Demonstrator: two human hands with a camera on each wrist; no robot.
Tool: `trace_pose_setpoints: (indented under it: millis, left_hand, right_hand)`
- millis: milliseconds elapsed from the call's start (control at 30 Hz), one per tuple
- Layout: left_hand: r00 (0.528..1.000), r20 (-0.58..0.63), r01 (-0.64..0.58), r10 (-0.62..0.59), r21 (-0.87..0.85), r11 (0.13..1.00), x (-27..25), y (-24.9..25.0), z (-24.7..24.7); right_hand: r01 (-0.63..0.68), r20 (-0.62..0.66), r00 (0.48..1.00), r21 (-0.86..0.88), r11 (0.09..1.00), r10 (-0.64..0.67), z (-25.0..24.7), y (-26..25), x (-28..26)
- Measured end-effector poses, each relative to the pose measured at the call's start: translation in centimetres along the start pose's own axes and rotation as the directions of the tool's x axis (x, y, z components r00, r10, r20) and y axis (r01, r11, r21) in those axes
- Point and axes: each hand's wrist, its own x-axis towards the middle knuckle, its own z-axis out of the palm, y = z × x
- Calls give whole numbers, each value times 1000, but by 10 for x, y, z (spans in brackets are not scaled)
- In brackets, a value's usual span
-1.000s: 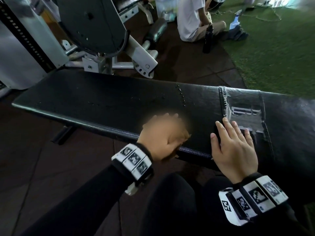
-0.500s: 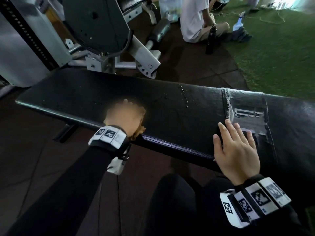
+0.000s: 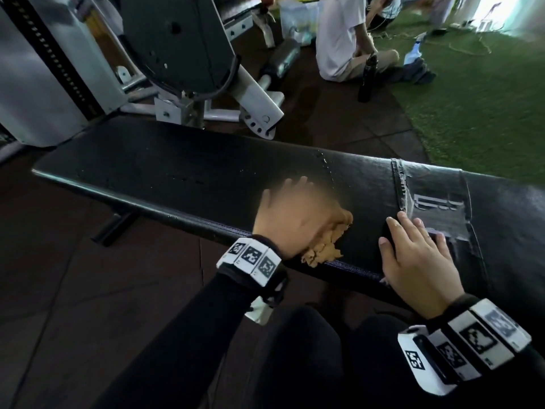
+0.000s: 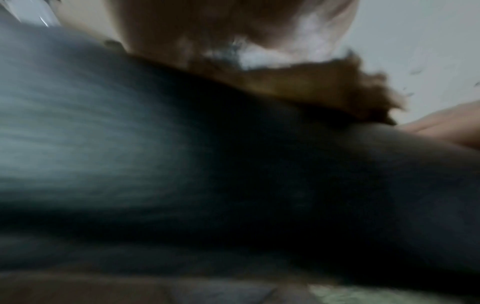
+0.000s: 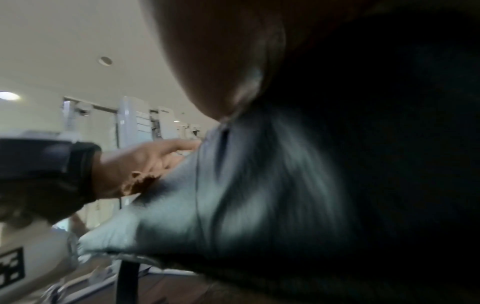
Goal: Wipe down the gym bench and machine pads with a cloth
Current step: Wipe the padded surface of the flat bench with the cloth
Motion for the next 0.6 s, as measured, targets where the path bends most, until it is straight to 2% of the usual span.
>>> trace_pose_setpoints:
  millis: [100, 200, 300, 400, 467, 533, 600]
  left_hand:
    - [985, -3, 175, -175, 33, 984, -13, -44, -7]
    - [966, -59, 256, -252, 69, 964, -27, -92, -17]
    - [937, -105, 342, -333, 78, 937, -34, -131, -28]
    - [910, -117, 408, -398, 72, 910, -35, -150, -31]
    - [906, -160, 405, -392, 60, 912, -35, -150, -27]
    - [900, -198, 404, -389, 39, 914, -34, -147, -22]
    - [896, -214, 403, -389, 23, 915, -34, -147, -19]
  right_hand:
    - [17, 126, 992, -1, 1000, -16, -15, -10, 8]
    - [142, 182, 973, -4, 990, -139, -28, -27, 18]
    - [264, 251, 931, 38, 964, -265, -37, -51, 30]
    - [330, 401, 858, 47, 943, -320, -42, -73, 47]
    - [393, 526, 779, 14, 919, -341, -43, -86, 56]
    - [454, 645, 691, -39, 890, -325, -41, -97, 62]
    - [475, 714, 644, -91, 875, -275, -39, -106, 66]
